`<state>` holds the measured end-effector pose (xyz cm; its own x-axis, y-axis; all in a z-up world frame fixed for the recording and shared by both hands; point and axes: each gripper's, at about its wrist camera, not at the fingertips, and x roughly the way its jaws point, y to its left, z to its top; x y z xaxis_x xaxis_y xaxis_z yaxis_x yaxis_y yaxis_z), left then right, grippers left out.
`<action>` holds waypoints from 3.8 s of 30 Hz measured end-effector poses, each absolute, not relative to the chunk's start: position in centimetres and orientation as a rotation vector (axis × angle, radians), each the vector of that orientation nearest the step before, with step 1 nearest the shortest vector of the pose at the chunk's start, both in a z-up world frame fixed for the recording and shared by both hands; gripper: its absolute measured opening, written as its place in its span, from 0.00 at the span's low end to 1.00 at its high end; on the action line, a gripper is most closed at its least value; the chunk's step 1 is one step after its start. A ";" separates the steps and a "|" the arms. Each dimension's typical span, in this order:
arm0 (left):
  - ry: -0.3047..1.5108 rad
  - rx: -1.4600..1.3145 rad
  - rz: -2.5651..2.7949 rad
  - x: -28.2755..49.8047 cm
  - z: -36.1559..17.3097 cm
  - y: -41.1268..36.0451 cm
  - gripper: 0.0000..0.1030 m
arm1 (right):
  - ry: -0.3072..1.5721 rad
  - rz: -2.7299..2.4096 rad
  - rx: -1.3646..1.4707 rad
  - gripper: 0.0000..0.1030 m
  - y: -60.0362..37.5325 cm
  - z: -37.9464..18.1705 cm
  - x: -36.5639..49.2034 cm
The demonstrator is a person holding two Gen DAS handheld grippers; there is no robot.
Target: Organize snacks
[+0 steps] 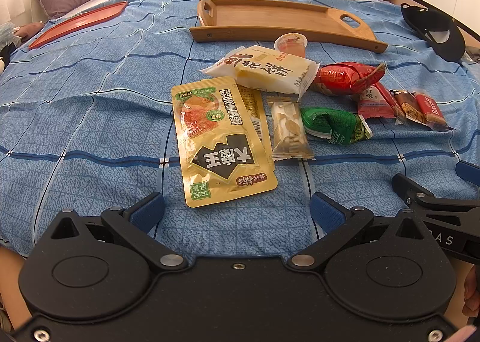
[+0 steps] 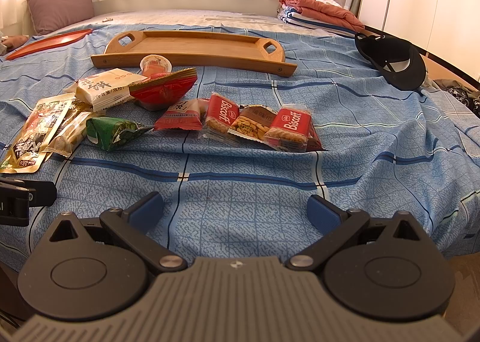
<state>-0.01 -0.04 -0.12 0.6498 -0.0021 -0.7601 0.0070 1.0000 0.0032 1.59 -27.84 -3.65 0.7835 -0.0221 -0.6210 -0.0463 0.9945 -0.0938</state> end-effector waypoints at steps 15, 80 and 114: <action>0.863 0.007 -0.005 0.0 -0.1 0.0 1.00 | 0.670 0.013 -0.106 1.00 -27.8 -3.7 1.6; 0.706 -0.060 0.044 1.3 1.7 2.0 0.59 | 0.509 -0.067 0.024 0.80 -32.4 -1.0 4.7; 0.653 -0.029 0.104 3.7 -0.5 -0.1 0.67 | 0.531 -0.034 -0.050 0.36 -33.2 -1.6 4.7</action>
